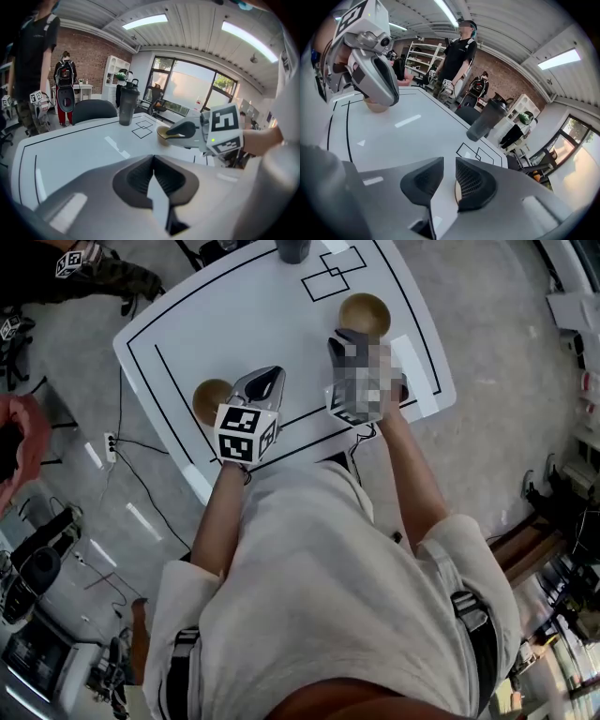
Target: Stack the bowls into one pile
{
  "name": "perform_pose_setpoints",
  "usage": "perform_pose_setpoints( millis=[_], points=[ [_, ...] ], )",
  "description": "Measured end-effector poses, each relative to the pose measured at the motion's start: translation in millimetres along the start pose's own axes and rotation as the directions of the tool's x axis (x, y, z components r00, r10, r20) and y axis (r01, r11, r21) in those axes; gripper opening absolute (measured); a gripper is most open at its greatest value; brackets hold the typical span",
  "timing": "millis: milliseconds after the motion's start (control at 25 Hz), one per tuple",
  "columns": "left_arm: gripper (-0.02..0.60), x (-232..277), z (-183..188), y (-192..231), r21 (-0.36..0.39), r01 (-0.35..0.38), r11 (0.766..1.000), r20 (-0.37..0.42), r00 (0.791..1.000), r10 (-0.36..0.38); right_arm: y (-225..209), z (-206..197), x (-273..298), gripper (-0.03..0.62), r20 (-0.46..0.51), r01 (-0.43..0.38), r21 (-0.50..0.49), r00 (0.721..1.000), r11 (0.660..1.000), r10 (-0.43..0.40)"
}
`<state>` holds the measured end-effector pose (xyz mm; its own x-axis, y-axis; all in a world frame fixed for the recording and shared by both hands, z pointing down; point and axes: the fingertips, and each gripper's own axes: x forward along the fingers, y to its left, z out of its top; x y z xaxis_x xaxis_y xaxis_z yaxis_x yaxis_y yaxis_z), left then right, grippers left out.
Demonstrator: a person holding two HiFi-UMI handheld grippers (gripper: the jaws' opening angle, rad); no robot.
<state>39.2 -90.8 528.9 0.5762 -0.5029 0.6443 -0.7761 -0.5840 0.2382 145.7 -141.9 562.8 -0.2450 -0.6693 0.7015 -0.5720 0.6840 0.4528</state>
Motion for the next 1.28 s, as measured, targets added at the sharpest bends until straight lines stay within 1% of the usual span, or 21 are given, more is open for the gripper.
perform_pose_setpoints(
  millis=[80,200,320,400,480,640,760,920,1040,1120,1280],
  points=[
    [0.002,-5,-3,4,-0.005,-0.008,1.0,0.003,1.0,0.008,6,12,0,0.066,0.029,0.001,-0.005,1.0,1.0,-0.001],
    [0.002,-16,-8,12,-0.011,-0.028,1.0,0.009,1.0,0.029,18,32,2,0.0,0.071,0.003,-0.023,0.997,1.0,-0.001],
    [0.002,-28,-11,23,-0.021,-0.052,0.998,0.019,0.998,0.052,33,51,5,-0.002,0.105,-0.021,-0.05,0.994,0.999,0.027],
    [0.002,-38,-13,33,-0.041,-0.088,0.995,0.028,0.996,0.089,44,67,9,-0.002,0.14,-0.05,-0.072,0.988,0.996,0.06],
    [0.002,-48,-15,43,-0.058,-0.116,0.992,0.033,0.992,0.118,53,83,12,-0.002,0.173,-0.075,-0.067,0.981,0.995,0.086],
    [0.002,-64,-21,60,-0.074,-0.14,0.987,0.038,0.989,0.143,70,108,12,-0.002,0.226,-0.132,0.006,0.966,0.991,0.127],
    [0.002,-80,-26,71,-0.089,-0.163,0.983,0.041,0.985,0.167,84,130,10,-0.002,0.282,-0.201,0.068,0.943,0.977,0.174],
    [0.002,-109,-36,94,-0.124,-0.199,0.972,0.048,0.977,0.206,105,161,7,-0.002,0.334,-0.278,0.14,0.917,0.95,0.219],
    [0.002,-130,-46,110,-0.172,-0.226,0.959,0.054,0.97,0.239,122,174,3,-0.002,0.352,-0.344,0.227,0.901,0.911,0.253],
    [0.002,-141,-55,118,-0.19,-0.237,0.953,0.051,0.967,0.25,131,180,0,-0.002,0.354,-0.368,0.269,0.897,0.89,0.264],
    [0.002,-158,-77,133,-0.227,-0.258,0.939,0.013,0.964,0.267,146,187,-10,-0.002,0.325,-0.356,0.282,0.909,0.891,0.261]
  ],
)
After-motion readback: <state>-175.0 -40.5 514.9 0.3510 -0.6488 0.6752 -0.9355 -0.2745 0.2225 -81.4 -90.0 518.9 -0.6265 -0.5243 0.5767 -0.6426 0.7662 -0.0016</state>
